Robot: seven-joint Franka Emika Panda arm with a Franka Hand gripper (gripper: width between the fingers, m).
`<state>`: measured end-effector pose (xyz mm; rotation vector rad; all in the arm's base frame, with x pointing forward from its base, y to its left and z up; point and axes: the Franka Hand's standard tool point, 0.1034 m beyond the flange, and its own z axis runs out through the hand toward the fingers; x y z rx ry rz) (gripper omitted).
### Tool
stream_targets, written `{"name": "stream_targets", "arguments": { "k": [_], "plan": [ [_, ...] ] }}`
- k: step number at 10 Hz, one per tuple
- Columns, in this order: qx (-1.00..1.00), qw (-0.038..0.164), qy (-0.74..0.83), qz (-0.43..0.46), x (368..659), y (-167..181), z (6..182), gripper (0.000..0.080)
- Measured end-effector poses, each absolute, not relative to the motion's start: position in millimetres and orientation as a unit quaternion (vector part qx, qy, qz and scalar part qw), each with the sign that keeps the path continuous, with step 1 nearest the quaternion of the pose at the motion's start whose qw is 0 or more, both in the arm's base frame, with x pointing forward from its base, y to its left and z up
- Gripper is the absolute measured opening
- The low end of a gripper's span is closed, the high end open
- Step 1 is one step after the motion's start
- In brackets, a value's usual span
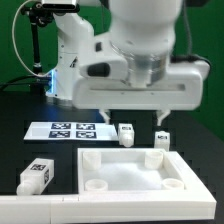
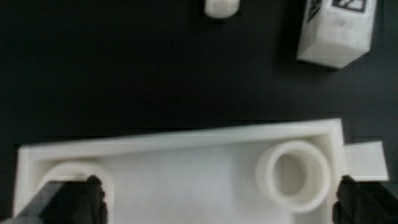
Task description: Assemble one leg
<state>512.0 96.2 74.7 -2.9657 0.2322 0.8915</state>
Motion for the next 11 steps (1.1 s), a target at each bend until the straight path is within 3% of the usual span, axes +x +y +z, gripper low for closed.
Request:
{"name": "stream_targets", "arguments": {
  "k": [1,3,5,9,11],
  "plan": [
    [-0.937,0.012,0.087,0.339,500.7,116.6,70.4,0.0649],
    [-0.906,0.012,0.093,0.412,503.4,118.6,70.7,0.0649],
    [-0.909,0.013,0.095,0.406,508.9,117.4,65.4,0.0649],
    [-0.89,0.056,0.142,0.43,486.2,150.3,46.5,0.0649],
    [-0.895,0.057,0.139,0.419,487.1,156.6,44.9,0.0649]
  ]
}}
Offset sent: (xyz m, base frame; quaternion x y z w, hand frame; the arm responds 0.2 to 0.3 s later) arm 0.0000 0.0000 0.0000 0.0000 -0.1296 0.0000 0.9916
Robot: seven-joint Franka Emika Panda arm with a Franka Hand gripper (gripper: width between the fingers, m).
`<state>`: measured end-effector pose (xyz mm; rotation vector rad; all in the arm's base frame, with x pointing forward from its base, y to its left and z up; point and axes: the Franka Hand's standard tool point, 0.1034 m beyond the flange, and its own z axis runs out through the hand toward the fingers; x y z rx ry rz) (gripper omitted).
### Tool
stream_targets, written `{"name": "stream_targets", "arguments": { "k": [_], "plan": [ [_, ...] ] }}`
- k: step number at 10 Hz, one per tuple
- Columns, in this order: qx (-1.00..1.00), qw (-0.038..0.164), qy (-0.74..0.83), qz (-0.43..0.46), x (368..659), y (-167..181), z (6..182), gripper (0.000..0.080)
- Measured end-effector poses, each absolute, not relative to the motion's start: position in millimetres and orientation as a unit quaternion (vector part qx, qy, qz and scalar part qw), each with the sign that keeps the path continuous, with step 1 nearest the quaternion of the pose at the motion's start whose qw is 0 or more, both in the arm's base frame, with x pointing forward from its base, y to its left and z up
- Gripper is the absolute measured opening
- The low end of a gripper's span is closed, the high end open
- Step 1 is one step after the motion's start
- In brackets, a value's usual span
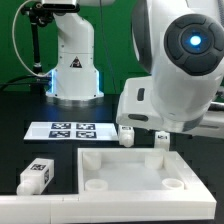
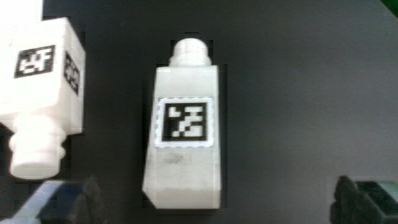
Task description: Assemble one leg
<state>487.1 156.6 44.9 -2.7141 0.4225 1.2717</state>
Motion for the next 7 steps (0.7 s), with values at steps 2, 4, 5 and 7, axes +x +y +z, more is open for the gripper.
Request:
{"name": "stream_targets", "arguments": {
  "k": [2,4,5,7],
  "plan": [
    [-0.895,0.057,0.14,0.42,487.1,155.7,44.5,0.0649],
    [-0.889,0.055,0.147,0.431,474.0,153.5,28.8,0.0649],
    [-0.884,0.055,0.151,0.439,461.9,155.8,17.2,0.0649],
    [-0.882,0.053,0.151,0.443,453.9,157.4,9.6,0.0649]
  ]
}}
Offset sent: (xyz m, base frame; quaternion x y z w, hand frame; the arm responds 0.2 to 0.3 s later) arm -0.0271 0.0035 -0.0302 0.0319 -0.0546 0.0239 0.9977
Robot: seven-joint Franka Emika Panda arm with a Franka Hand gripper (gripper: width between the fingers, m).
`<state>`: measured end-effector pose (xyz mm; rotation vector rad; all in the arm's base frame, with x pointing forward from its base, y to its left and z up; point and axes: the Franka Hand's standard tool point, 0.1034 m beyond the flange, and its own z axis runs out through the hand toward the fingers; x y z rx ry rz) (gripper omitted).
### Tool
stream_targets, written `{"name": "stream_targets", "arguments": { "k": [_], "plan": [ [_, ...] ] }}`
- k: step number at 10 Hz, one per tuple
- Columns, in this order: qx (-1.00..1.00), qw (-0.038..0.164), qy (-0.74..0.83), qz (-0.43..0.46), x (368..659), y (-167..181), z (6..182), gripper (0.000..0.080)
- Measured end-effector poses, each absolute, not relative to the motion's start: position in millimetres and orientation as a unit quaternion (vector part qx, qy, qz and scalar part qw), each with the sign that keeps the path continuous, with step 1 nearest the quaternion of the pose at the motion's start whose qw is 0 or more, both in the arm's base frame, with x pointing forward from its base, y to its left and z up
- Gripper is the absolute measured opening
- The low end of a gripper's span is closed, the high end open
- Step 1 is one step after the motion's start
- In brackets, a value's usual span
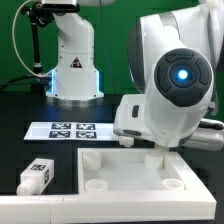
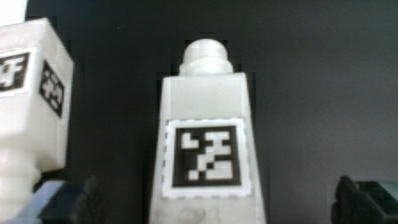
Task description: Assemble one leg
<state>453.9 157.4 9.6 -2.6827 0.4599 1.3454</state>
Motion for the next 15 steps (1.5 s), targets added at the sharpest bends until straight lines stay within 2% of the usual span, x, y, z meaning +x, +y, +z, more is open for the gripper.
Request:
{"name": "stream_targets", "arguments": {
  "k": [3,5,6,8,11,13,14,15],
  "plan": [
    [-0.88,0.05,0.155,0.446,451.9,156.6,6.1,0.0649],
    [-0.88,0.05,0.156,0.446,452.0,156.1,6.0,0.0376],
    [-0.88,0.05,0.156,0.446,452.1,156.0,6.0,0.0285],
    [-0.88,0.051,0.154,0.446,453.2,154.4,8.5,0.0285],
    [-0.884,0.095,0.13,0.438,497.1,109.3,83.7,0.0285],
    [-0.914,0.101,0.127,0.373,528.9,90.2,120.1,0.0285],
    [-0.933,0.088,0.129,0.325,544.9,93.2,119.1,0.0285],
    [-0.947,0.087,0.13,0.282,552.3,98.5,118.7,0.0285]
  ]
}}
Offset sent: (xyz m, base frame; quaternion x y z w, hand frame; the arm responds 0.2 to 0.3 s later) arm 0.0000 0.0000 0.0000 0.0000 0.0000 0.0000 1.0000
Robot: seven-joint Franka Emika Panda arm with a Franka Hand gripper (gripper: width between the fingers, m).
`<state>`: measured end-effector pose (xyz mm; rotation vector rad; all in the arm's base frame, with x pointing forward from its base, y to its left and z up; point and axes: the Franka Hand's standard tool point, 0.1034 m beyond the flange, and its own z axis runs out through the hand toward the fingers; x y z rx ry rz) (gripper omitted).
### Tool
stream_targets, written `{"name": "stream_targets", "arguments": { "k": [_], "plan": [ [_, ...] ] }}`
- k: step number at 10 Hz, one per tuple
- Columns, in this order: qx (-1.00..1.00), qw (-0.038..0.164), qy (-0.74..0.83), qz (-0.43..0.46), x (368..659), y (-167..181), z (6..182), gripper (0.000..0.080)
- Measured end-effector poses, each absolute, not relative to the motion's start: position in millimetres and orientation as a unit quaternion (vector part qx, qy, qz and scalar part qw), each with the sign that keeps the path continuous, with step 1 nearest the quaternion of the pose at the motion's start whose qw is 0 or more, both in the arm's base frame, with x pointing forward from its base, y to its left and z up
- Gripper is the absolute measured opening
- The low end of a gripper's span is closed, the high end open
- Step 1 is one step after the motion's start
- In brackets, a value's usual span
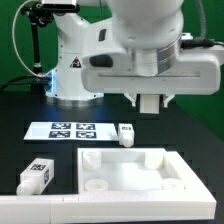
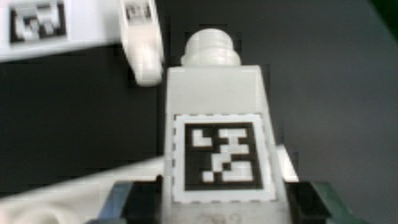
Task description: Assemble one leg
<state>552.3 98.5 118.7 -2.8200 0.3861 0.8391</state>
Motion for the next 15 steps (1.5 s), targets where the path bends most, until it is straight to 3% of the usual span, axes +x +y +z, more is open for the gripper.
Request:
{"name": "stream_targets", "arguments": {
  "k": [3,5,8,10,12,14,15],
  "plan": [
    [-0.969,0.089,0.134,0.188,565.0,97.8,125.4,0.0285],
    [-0.985,0.087,0.121,0.092,605.8,96.0,157.1,0.0285],
    [-0.989,0.082,0.124,-0.017,609.9,100.9,146.8,0.0285],
    [-0.989,0.061,0.098,-0.096,601.4,95.8,116.5,0.0285],
    [-0.981,0.043,0.053,-0.18,627.8,92.7,125.1,0.0285],
    [-0.966,0.048,0.047,-0.25,639.1,98.1,137.1,0.0285],
    [-0.957,0.05,0.047,-0.28,635.5,99.8,132.8,0.0285]
  ]
}}
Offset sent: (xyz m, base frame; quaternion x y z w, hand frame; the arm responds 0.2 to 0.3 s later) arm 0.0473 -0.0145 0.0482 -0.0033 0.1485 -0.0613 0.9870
